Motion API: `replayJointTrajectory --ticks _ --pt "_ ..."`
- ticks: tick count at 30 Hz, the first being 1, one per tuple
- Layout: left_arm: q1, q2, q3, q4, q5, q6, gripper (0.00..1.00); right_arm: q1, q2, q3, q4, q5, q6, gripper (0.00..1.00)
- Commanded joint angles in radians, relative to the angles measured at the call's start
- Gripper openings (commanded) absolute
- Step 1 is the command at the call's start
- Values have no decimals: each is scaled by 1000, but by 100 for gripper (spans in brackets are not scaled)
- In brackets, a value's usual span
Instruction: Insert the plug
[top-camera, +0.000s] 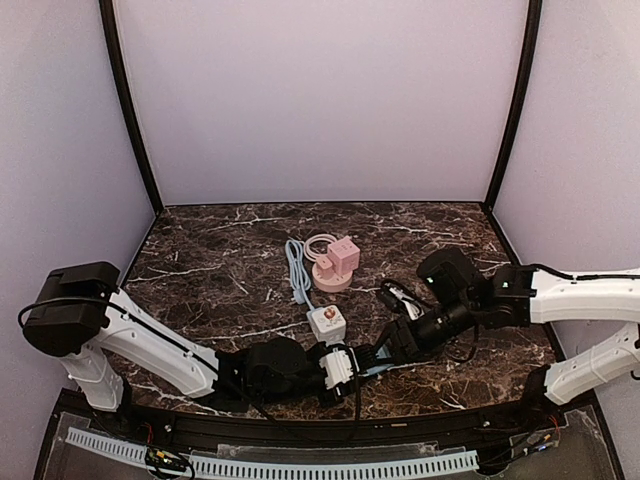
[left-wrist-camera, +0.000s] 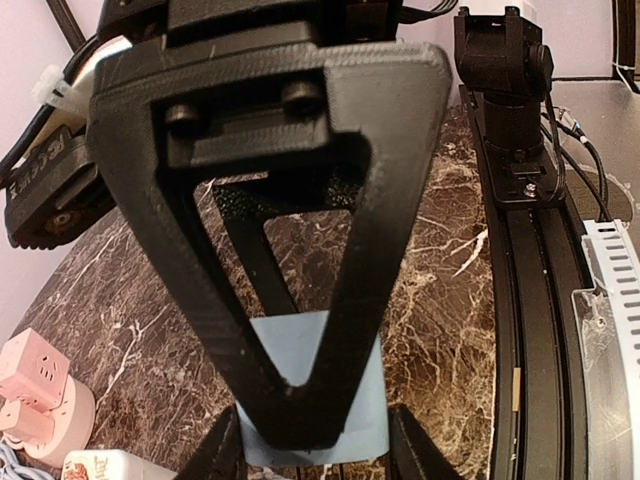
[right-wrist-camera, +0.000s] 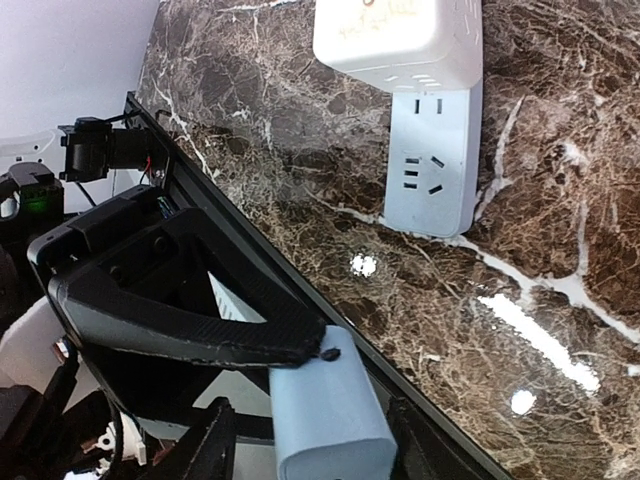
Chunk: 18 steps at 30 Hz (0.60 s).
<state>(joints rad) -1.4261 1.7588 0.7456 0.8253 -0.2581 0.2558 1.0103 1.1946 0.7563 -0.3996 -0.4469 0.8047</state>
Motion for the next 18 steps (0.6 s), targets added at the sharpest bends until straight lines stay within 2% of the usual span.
replayJointTrajectory --ticks 1,10,12,13,14,15,17,18 --pt "7 -41 8 35 10 3 19 24 23 42 39 -8 10 44" --pt "8 -53 -1 45 1 2 21 44 48 79 26 28 24 13" --pt "7 -60 -4 38 -3 -6 32 45 56 94 12 46 20 6" --pt "7 -70 -6 30 -4 -10 47 46 60 109 -5 64 15 3" --pt "7 -78 -12 24 -8 -20 56 46 66 124 -27 91 8 1" --pt "7 -94 -15 16 -8 -25 71 46 74 141 -51 120 -1 0" --pt "7 -124 -32 8 -15 -35 87 47 98 174 -94 169 -20 0" --pt "8 -135 -41 5 -26 -43 89 47 113 188 -108 184 -28 0"
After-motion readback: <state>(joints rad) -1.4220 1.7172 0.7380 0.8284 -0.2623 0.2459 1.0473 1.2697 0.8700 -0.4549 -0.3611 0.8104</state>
